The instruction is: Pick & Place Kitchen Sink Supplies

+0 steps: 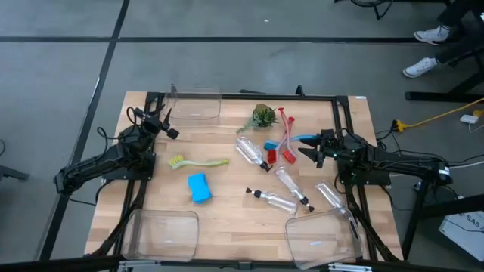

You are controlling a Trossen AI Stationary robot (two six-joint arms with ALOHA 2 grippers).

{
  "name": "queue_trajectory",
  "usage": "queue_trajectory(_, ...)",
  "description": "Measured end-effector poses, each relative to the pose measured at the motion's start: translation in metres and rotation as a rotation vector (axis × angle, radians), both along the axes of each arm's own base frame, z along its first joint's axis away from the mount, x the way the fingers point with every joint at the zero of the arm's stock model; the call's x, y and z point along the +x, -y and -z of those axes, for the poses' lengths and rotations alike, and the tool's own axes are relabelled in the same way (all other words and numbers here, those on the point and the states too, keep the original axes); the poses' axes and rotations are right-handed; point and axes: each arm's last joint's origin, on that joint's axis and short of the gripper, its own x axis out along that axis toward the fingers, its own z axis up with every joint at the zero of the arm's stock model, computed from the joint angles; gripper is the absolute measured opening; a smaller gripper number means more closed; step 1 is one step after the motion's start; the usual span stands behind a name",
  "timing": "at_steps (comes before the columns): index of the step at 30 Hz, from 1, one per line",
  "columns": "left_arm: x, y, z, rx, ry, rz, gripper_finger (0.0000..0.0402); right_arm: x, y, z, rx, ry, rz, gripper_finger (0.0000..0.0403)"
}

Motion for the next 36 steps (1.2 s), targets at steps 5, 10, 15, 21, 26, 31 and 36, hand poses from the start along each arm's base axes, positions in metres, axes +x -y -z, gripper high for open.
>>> queue_trajectory(5, 0.000, 0.000, 0.000, 0.000, -0.001, 0.000, 0.0125, 0.000, 0.000, 0.000, 0.000, 0.000, 0.000, 0.0276)
queue_trajectory(10, 0.000, 0.000, 0.000, 0.000, 0.000, 0.000, 0.0125, 0.000, 0.000, 0.000, 0.000, 0.000, 0.000, 0.0276)
queue_trajectory(15, 0.000, 0.000, 0.000, 0.000, -0.001, 0.000, 0.0125, 0.000, 0.000, 0.000, 0.000, 0.000, 0.000, 0.0276)
queue_trajectory(21, 0.000, 0.000, 0.000, 0.000, 0.000, 0.000, 0.0125, 0.001, 0.001, -0.013, 0.350, 0.231, 0.050, 0.0276)
queue_trajectory(26, 0.000, 0.000, 0.000, 0.000, -0.001, 0.000, 0.0125, 0.002, -0.004, -0.030, 0.238, 0.338, -0.148, 0.0276)
queue_trajectory(31, 0.000, 0.000, 0.000, 0.000, 0.000, 0.000, 0.0125, 0.004, -0.007, -0.070, -0.014, 0.274, -0.206, 0.0276)
queue_trajectory(36, 0.000, 0.000, 0.000, 0.000, -0.001, 0.000, 0.0125, 0.010, -0.004, -0.116, -0.286, 0.069, -0.087, 0.0276)
